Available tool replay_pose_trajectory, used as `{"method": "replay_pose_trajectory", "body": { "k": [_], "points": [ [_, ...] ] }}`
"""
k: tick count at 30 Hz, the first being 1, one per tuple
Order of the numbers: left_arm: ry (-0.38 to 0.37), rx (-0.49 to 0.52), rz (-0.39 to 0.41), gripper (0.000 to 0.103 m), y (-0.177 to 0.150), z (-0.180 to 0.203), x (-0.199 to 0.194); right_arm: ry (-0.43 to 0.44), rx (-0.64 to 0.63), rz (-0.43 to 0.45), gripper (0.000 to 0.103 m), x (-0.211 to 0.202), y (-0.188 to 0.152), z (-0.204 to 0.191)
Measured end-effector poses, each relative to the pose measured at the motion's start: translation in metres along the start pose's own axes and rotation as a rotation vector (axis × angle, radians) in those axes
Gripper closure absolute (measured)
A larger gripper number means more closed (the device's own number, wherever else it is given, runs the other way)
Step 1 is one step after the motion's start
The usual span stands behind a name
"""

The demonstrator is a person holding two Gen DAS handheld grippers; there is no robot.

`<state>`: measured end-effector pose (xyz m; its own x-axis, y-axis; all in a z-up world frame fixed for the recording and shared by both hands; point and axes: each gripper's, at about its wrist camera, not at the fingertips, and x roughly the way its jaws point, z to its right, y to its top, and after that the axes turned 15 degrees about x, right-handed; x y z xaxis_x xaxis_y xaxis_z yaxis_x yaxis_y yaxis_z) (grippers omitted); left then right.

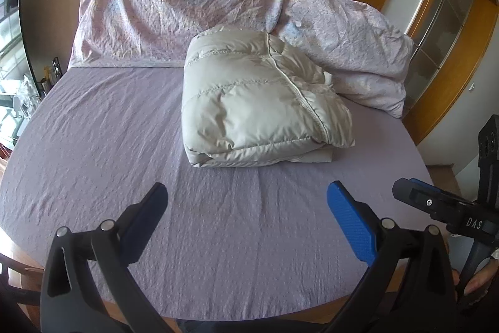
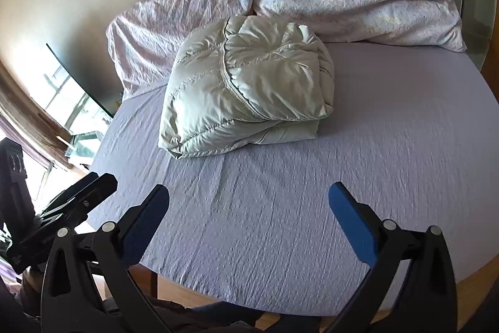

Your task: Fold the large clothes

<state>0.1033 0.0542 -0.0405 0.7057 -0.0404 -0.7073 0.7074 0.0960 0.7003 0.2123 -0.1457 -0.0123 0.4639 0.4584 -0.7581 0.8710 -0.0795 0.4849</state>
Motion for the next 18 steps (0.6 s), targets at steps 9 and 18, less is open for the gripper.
{"method": "replay_pose_trajectory", "body": {
  "k": [9,18],
  "points": [
    [-0.006,0.006,-0.006,0.002,-0.0004,0.0036,0.003,0.021,-0.005,-0.003,0.001,0.0005,-0.0019,-0.0014],
    [-0.013,0.004,-0.003,0.002,-0.0012,0.0029,0.0033,0.032,-0.014,0.013,0.001,-0.003,-0.0029,-0.0047]
  ]
}}
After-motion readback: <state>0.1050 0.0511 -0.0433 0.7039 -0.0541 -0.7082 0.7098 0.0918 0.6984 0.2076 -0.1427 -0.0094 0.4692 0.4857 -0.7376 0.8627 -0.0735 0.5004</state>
